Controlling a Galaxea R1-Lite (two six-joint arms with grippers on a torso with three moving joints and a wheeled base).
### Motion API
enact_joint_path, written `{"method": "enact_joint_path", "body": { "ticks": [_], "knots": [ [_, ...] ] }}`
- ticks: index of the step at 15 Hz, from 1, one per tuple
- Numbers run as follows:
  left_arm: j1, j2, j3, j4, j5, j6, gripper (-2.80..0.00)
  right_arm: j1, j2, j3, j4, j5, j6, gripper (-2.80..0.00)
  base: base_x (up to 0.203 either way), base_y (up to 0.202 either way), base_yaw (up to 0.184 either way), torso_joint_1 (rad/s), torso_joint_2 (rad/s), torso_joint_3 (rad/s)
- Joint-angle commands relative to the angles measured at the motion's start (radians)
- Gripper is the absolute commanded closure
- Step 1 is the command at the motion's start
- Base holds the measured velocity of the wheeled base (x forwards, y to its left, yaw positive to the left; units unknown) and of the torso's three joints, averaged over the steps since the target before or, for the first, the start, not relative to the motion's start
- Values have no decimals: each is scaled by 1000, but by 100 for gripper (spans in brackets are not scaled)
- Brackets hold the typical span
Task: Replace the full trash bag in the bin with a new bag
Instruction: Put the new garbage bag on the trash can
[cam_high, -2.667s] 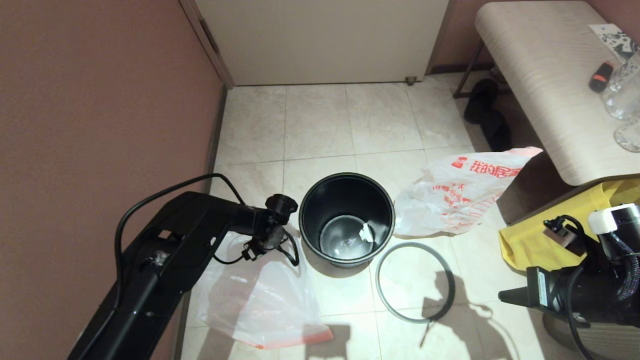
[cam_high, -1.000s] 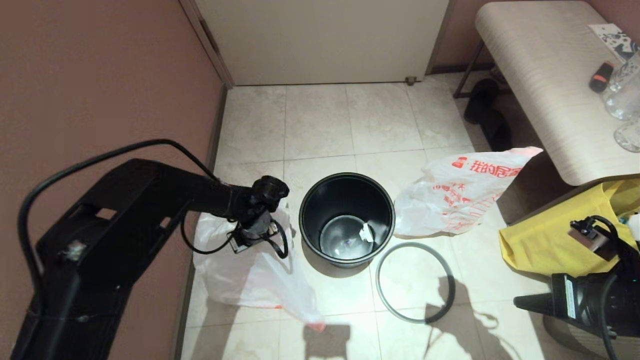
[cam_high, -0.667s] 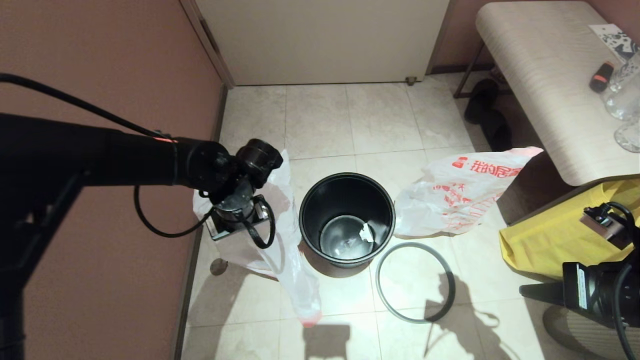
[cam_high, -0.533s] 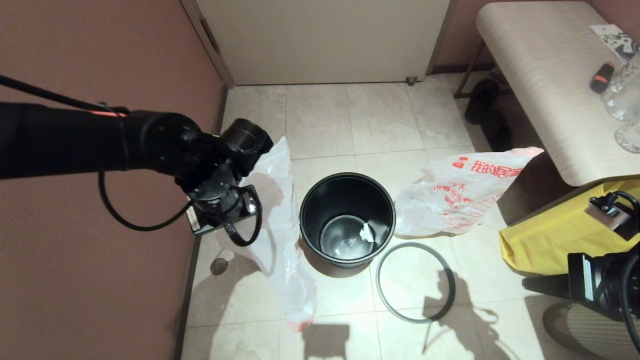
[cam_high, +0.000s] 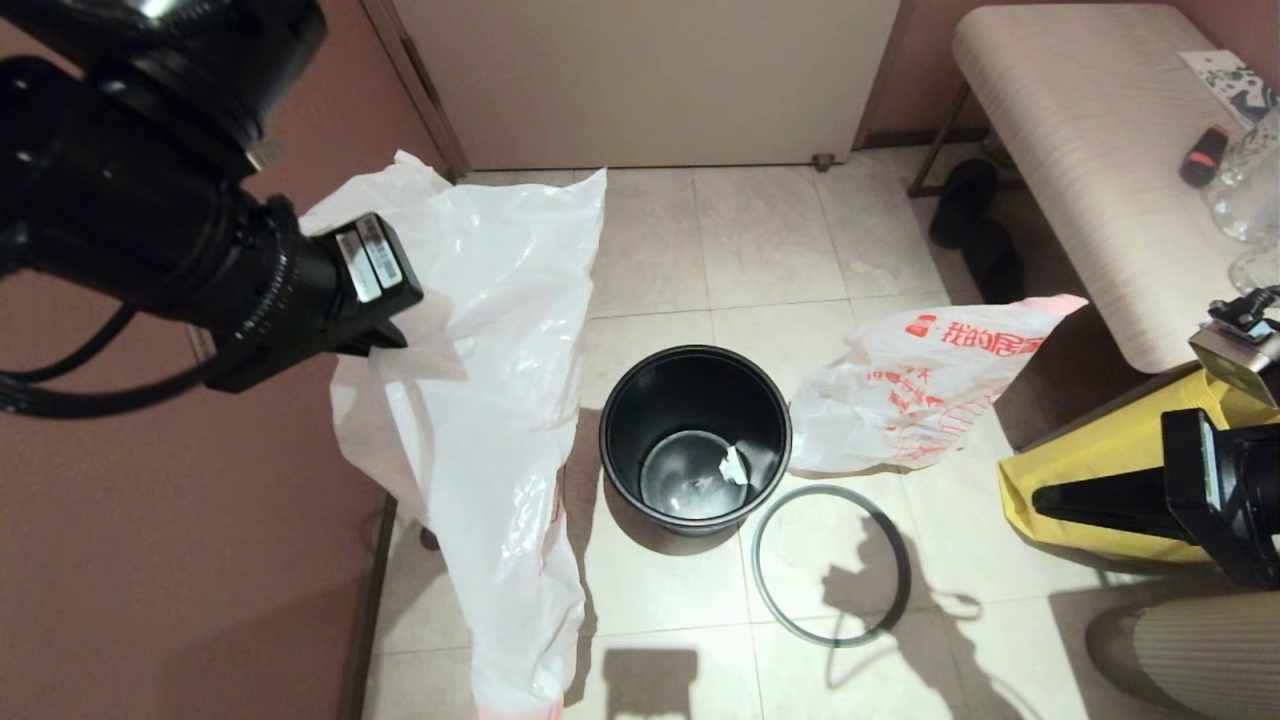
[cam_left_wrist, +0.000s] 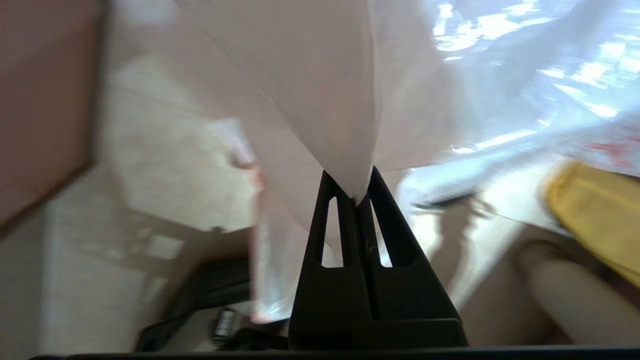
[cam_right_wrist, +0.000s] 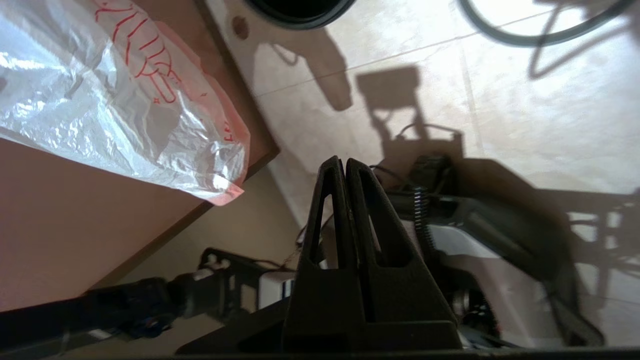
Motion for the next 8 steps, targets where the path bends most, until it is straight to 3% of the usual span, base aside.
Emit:
{"method": "enact_joint_path", "body": {
  "ticks": [1, 4, 8],
  "knots": [
    [-4, -14, -76, -2, -81, -3, 0, 51, 61, -27, -2, 6, 35, 0, 0, 0, 0, 0, 0, 0],
    [-20, 53, -91, -125, -159, -1, 0, 110, 167, -70, -40, 6, 63, 0, 0, 0, 0, 0, 0, 0],
    [-4, 166, -91, -386, -252, -2, 0, 159, 306, -192, -48, 1, 30, 0, 0, 0, 0, 0, 0, 0]
  ]
}}
